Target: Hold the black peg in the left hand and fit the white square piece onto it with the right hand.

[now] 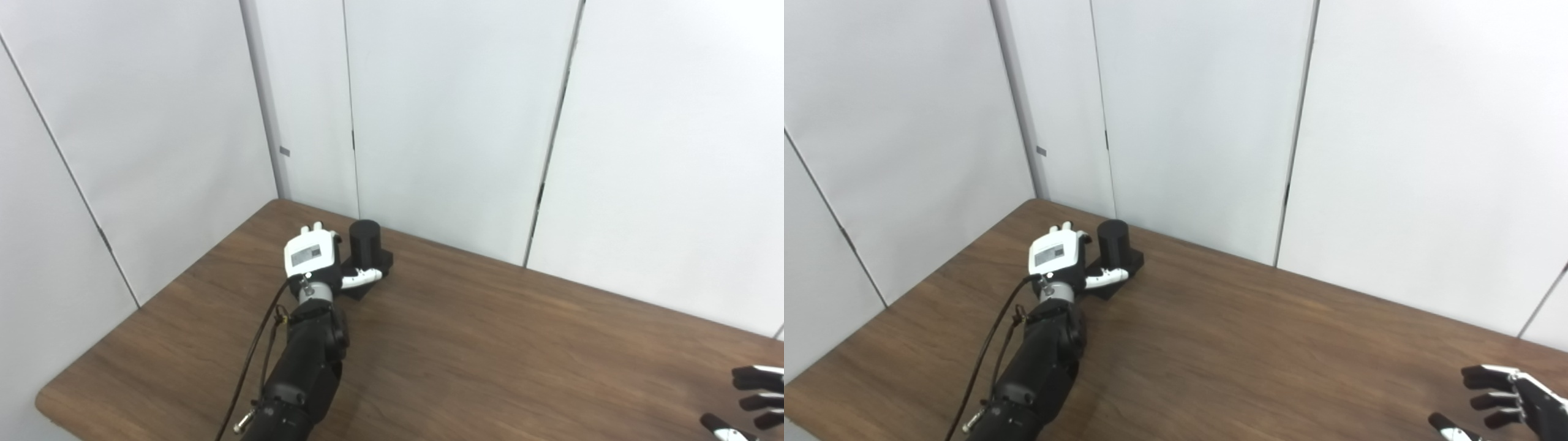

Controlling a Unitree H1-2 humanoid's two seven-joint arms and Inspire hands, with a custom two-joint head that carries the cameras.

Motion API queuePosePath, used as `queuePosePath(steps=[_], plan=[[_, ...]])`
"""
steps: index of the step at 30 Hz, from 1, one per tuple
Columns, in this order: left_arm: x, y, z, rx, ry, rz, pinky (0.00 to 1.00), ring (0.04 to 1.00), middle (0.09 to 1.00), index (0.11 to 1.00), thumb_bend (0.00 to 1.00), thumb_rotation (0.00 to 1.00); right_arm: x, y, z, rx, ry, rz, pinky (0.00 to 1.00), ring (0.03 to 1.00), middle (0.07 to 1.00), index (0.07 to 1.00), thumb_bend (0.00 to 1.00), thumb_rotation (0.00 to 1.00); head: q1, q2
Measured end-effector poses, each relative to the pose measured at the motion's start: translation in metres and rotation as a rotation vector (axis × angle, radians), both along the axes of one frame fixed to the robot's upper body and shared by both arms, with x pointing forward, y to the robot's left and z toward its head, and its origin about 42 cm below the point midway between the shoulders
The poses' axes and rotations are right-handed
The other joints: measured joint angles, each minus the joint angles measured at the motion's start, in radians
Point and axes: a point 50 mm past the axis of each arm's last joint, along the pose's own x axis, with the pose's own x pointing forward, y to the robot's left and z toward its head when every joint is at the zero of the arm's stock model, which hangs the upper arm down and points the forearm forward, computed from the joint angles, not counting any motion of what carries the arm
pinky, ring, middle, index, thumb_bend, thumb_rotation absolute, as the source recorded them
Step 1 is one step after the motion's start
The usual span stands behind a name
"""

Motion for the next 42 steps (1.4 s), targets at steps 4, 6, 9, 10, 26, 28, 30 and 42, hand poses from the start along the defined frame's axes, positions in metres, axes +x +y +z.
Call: queuePosePath(steps=[4,6,9,10,26,28,30,42], plan=[[0.003,-0.002,-0.002,-0.005,0.031,-0.017,0.87,1.0,1.0,0.793,1.0,0.64,0.0,0.0,0.0,-0.004,0.008,-0.002,0.42,0.535,0.602,0.591,0.53,0.0,0.0,0.005],[0.005,-0.004,-0.002,0.0,0.061,-0.036,0.84,1.0,0.993,0.784,1.0,0.64,-0.001,0.0,0.002,-0.004,0.009,-0.005,0.43,0.542,0.604,0.592,0.53,0.0,0.0,0.005],[0.009,-0.005,-0.006,0.036,0.115,-0.056,0.85,1.0,0.998,0.783,1.0,0.62,-0.002,0.001,0.004,-0.006,0.003,-0.006,0.43,0.541,0.604,0.591,0.53,0.0,-0.001,0.006],[0.009,-0.005,-0.008,0.041,0.128,-0.058,0.87,1.0,0.999,0.787,1.0,0.6,-0.002,0.001,0.004,-0.007,0.004,-0.006,0.43,0.539,0.603,0.591,0.54,0.0,-0.002,0.006],[0.011,0.004,-0.018,0.06,0.144,-0.049,0.89,1.0,0.998,0.763,1.0,0.59,-0.005,0.001,0.01,-0.013,0.001,-0.004,0.42,0.533,0.597,0.489,0.5,0.11,0.002,0.023],[0.011,0.004,-0.018,0.059,0.142,-0.048,0.88,1.0,0.996,0.754,1.0,0.58,-0.005,0.001,0.01,-0.016,0.003,-0.003,0.42,0.529,0.595,0.49,0.5,0.11,0.003,0.025],[0.011,0.005,-0.019,0.059,0.139,-0.046,0.88,1.0,0.989,0.742,1.0,0.56,-0.005,0.001,0.01,-0.017,0.004,-0.003,0.43,0.528,0.593,0.489,0.5,0.11,0.006,0.028],[0.011,0.003,-0.014,0.016,0.072,-0.102,0.76,0.859,0.809,0.485,0.53,0.07,-0.006,0.0,0.011,-0.022,0.012,-0.009,0.44,0.543,0.603,0.489,0.5,0.11,0.0,0.037]])
